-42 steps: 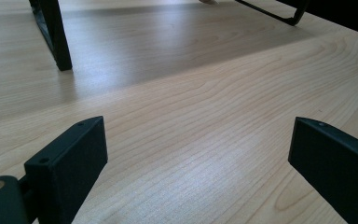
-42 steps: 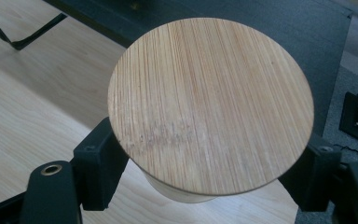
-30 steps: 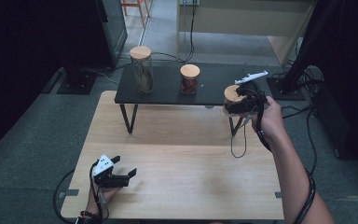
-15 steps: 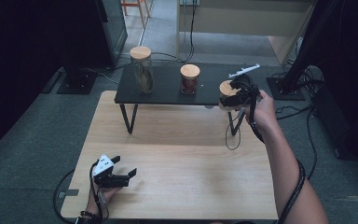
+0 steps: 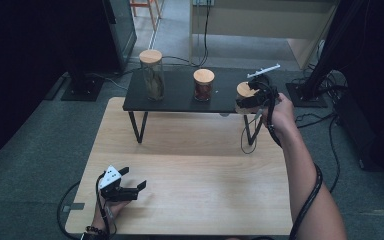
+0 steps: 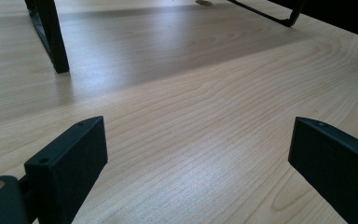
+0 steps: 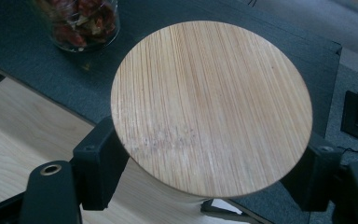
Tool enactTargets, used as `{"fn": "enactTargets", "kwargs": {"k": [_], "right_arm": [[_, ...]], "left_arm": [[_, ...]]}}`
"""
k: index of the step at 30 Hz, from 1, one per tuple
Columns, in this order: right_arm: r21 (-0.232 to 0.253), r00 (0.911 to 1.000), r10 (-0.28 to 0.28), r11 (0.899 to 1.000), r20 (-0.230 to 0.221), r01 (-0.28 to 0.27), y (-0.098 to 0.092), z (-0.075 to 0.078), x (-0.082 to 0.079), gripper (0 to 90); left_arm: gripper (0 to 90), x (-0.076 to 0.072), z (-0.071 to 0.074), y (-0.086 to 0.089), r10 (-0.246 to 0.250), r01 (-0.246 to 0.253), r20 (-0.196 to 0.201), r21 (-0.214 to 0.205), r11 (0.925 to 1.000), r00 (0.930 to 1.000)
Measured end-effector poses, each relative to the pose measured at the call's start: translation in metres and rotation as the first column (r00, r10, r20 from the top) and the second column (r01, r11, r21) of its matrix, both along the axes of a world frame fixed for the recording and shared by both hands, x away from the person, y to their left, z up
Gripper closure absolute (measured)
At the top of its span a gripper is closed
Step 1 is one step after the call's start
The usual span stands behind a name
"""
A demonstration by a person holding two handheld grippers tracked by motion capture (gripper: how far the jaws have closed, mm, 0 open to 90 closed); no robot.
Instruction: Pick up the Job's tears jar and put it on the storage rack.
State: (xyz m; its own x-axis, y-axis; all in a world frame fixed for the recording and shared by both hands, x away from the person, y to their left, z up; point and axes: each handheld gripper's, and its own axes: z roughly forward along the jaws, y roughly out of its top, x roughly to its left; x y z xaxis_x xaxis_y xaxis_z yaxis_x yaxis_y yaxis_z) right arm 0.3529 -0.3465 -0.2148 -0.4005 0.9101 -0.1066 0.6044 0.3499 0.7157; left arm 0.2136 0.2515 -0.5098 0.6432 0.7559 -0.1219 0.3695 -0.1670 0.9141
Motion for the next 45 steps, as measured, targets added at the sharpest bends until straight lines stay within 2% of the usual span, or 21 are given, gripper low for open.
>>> {"fn": "enactTargets", "kwargs": {"k": [10,20,45], "right_arm": [[0.009,1.0000,-0.004,1.000,-0.003,0.004,-0.003,-0.004,0.010,24.0],[-0.013,1.0000,-0.008,1.000,0.001,0.008,0.003,-0.005,0.021,23.6],[0.008,0.9989,-0.041,0.999,0.023,0.041,0.011,-0.010,0.044,23.7]], "left_arm": [[4.6,0.000,0.000,0.000,-0.003,0.003,0.001,-0.002,1.0000,1.0000],[4.6,0.000,0.000,0.001,-0.003,0.003,0.001,-0.004,1.0000,1.0000],[4.5,0.000,-0.001,0.001,-0.001,0.001,0.002,-0.009,1.0000,1.0000]]}}
